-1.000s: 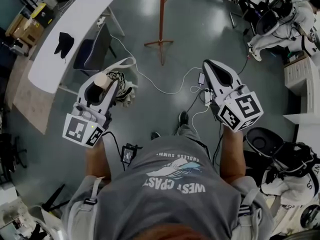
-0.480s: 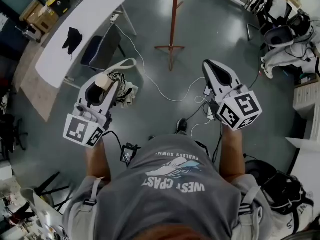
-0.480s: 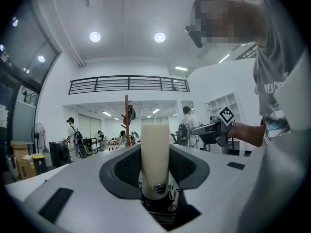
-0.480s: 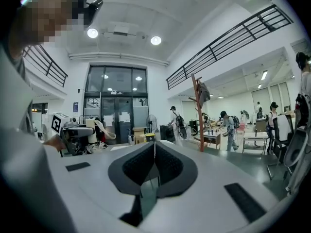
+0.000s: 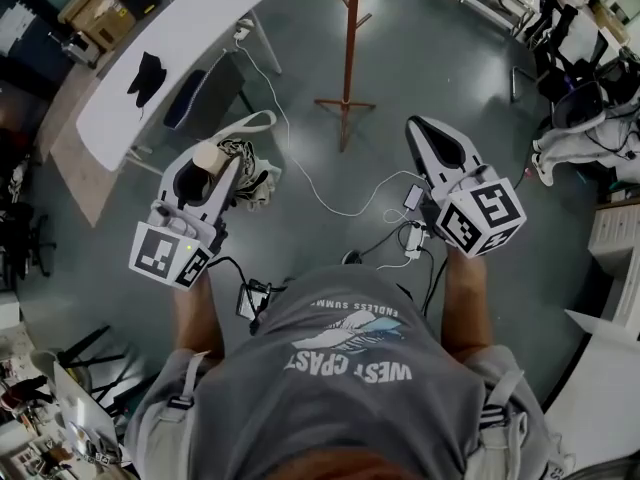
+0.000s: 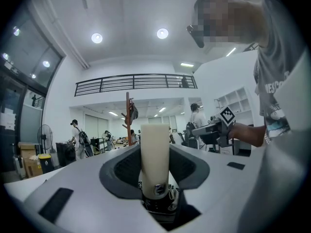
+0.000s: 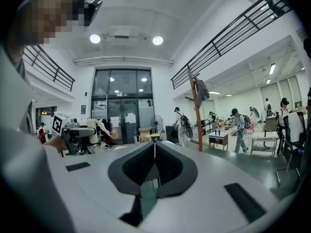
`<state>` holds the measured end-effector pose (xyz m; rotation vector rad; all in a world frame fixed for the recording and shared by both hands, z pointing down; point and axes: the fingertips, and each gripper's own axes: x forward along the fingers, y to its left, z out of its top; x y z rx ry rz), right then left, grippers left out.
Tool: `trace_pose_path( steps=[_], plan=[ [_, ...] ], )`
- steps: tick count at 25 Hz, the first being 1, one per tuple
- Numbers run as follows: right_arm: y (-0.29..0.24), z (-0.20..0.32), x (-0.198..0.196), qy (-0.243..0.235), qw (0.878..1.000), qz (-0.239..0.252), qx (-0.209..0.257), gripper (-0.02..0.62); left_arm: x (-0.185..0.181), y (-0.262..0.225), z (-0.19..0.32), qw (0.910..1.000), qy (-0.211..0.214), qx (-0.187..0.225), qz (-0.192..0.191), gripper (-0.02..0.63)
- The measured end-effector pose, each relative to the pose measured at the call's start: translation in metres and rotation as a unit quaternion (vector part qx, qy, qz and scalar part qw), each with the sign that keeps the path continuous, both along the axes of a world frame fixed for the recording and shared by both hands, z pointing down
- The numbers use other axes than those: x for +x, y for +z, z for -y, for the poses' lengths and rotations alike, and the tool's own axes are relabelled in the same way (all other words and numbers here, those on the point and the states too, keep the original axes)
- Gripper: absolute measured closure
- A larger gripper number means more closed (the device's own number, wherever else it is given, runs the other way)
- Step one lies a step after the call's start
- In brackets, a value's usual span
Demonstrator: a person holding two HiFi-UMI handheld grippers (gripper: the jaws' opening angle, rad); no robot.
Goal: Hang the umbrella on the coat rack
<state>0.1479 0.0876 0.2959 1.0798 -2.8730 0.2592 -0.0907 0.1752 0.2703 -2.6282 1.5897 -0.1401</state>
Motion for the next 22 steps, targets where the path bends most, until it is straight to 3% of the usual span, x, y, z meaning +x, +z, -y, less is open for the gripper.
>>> trace_pose_path(
  steps=[12, 22],
  plan=[
    [0.015, 0.046, 0.045, -0.001, 1.000, 0.020, -0.012, 0.568, 0.040, 0.003, 0.049, 0.9998, -0.008, -0.010, 0.012, 0.439],
    [0.030, 0.087, 0.052, 0.053, 0.998, 0.006, -0.027, 0.568, 0.034, 0.017, 0.127, 0.9991, 0.040, -0.017, 0.000, 0.439]
  ],
)
